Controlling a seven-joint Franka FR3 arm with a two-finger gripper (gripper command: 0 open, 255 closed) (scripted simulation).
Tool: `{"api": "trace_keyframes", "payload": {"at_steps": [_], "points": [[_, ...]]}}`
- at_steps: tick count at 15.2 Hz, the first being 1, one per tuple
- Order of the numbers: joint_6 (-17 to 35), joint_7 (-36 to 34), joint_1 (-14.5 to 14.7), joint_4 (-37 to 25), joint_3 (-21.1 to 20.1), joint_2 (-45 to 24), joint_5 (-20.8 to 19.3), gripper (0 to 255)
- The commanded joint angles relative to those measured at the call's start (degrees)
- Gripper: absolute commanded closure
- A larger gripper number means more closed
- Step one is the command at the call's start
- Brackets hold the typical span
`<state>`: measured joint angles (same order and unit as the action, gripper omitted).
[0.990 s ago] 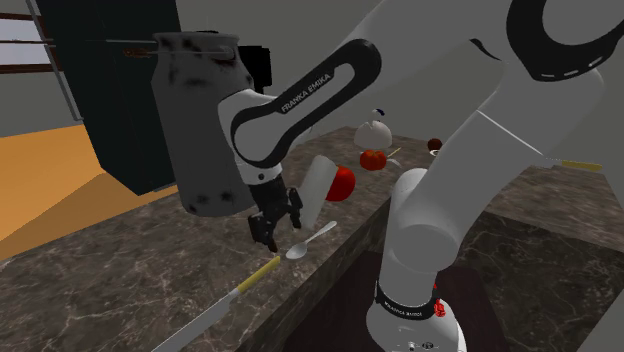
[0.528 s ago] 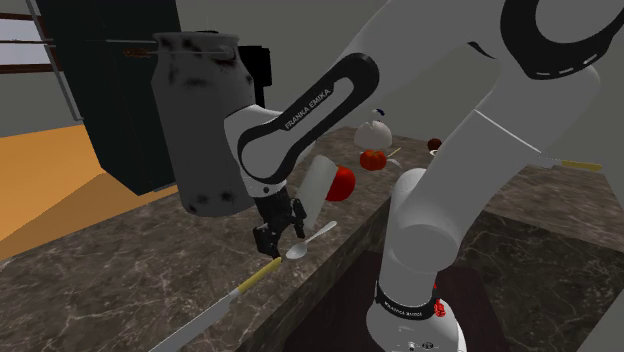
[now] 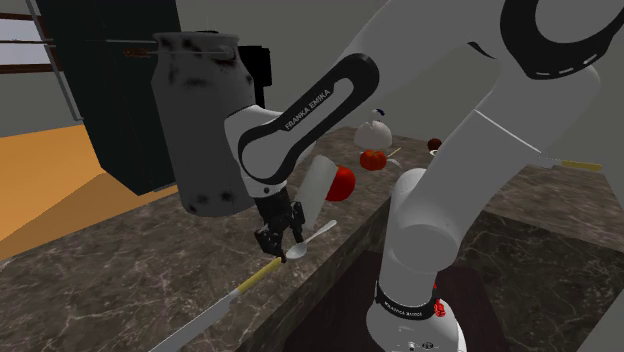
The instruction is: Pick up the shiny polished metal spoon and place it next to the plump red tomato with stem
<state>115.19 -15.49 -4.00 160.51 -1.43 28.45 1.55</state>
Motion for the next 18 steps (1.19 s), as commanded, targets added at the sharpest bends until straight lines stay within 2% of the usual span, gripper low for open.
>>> {"api": "trace_keyframes", "payload": {"at_steps": [1, 8, 18], "points": [[0.0, 0.0, 0.0, 0.01, 0.0, -0.01, 0.0, 255], [0.02, 0.0, -0.01, 0.02, 0.0, -0.01, -0.01, 255], [-9.85, -0.08, -0.03, -4.62, 0.13, 5.23, -0.12, 255]]}}
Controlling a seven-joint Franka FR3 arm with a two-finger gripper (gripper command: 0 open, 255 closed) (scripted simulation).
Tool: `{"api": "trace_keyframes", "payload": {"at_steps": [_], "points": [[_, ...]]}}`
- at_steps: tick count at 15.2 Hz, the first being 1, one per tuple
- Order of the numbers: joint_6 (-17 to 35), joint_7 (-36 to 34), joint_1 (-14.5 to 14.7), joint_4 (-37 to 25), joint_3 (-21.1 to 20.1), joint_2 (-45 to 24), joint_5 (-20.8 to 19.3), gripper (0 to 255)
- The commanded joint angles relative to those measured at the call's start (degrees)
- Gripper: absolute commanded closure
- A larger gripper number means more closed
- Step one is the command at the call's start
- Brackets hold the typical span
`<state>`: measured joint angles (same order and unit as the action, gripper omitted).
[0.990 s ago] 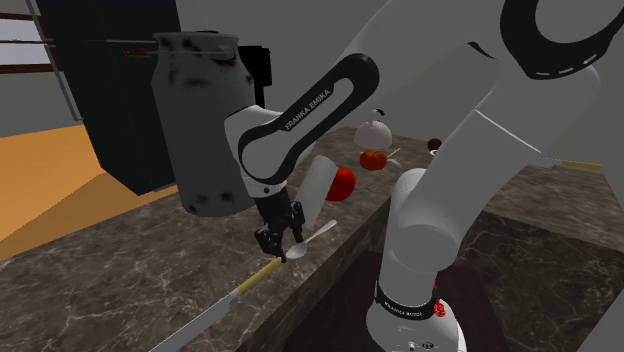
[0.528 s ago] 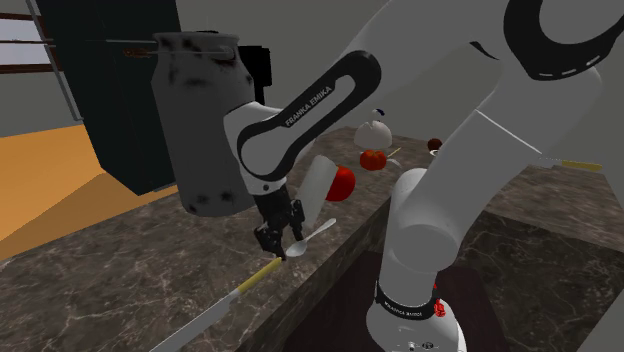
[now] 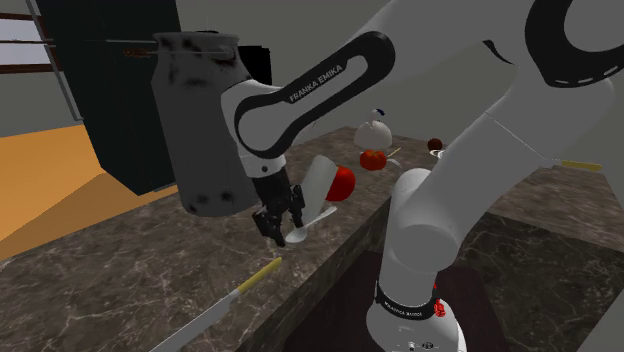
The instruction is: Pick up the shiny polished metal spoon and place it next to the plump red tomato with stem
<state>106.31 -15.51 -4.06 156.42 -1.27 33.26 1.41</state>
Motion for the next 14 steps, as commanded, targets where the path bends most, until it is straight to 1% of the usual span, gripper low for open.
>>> {"api": "trace_keyframes", "payload": {"at_steps": [1, 14], "points": [[-1.91, -0.07, 0.03, -1.06, -0.02, 0.82, 0.01, 255], [-13.27, -0.17, -0.01, -9.01, 0.13, 4.23, -0.11, 255]]}}
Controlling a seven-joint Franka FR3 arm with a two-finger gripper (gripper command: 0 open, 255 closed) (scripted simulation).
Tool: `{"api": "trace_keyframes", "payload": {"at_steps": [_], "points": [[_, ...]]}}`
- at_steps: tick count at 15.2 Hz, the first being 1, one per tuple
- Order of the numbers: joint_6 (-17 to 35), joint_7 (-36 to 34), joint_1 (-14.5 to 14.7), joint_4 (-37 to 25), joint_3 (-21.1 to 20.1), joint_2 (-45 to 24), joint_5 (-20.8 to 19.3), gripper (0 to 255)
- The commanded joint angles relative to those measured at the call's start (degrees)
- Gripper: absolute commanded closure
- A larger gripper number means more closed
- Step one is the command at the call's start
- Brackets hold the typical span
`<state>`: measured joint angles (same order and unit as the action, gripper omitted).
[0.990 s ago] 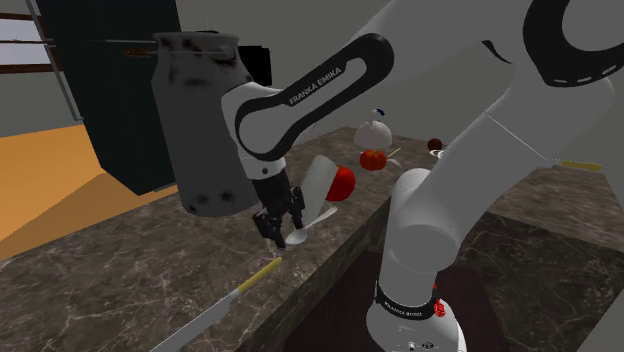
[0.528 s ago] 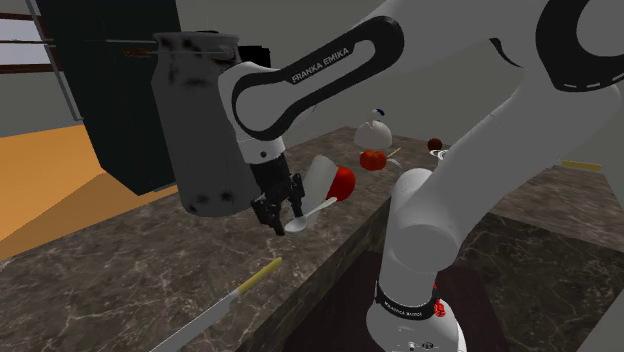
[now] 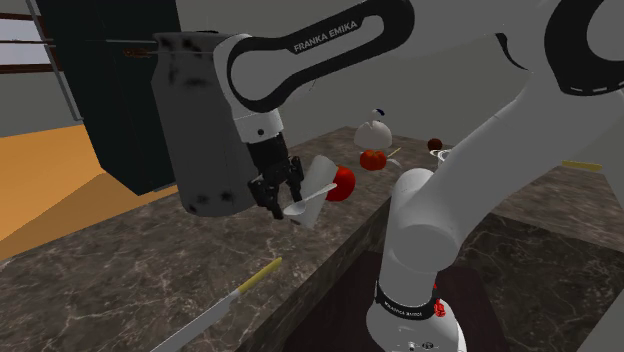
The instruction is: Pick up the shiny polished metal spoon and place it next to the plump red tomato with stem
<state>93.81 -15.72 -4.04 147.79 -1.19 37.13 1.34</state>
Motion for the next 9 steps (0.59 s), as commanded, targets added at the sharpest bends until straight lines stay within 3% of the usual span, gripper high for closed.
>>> {"api": "trace_keyframes", "payload": {"at_steps": [1, 4, 9], "points": [[-1.6, 0.03, -0.03, -1.07, 0.06, 0.5, -0.05, 255], [-3.66, 0.01, -0.04, -2.83, 0.09, 0.8, -0.08, 255], [-6.29, 5.99, -3.42, 1.45, 5.25, 7.79, -5.54, 255]]}}
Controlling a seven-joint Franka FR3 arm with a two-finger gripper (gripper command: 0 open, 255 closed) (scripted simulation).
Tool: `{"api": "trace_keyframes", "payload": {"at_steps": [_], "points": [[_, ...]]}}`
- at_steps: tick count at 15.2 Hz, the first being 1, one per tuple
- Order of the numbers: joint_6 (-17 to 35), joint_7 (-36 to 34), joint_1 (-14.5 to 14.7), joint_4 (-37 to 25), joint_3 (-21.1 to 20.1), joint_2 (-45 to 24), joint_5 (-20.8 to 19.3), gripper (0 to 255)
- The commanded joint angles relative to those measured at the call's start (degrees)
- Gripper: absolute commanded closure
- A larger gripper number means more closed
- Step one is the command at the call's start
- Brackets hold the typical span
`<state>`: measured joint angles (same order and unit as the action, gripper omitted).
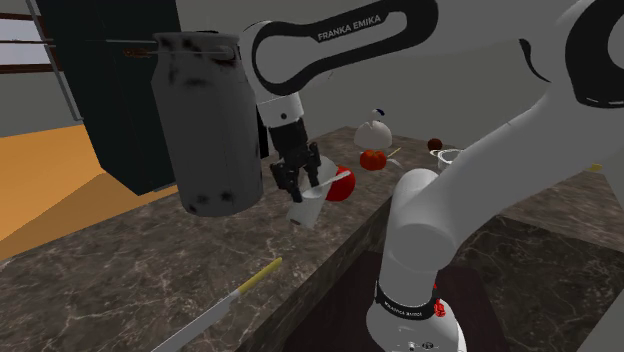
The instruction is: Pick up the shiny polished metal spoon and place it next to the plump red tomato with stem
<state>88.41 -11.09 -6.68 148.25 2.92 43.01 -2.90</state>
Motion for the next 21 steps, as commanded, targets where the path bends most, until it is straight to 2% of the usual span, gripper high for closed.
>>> {"api": "trace_keyframes", "payload": {"at_steps": [1, 11, 21], "points": [[-1.4, 2.62, -1.54, 1.65, 2.24, 3.15, -2.55, 255], [-5.13, 16.45, -9.95, 4.38, 14.57, 11.38, -17.0, 255], [-4.35, 30.84, -16.36, 0.15, 28.66, 10.85, -31.75, 255]]}}
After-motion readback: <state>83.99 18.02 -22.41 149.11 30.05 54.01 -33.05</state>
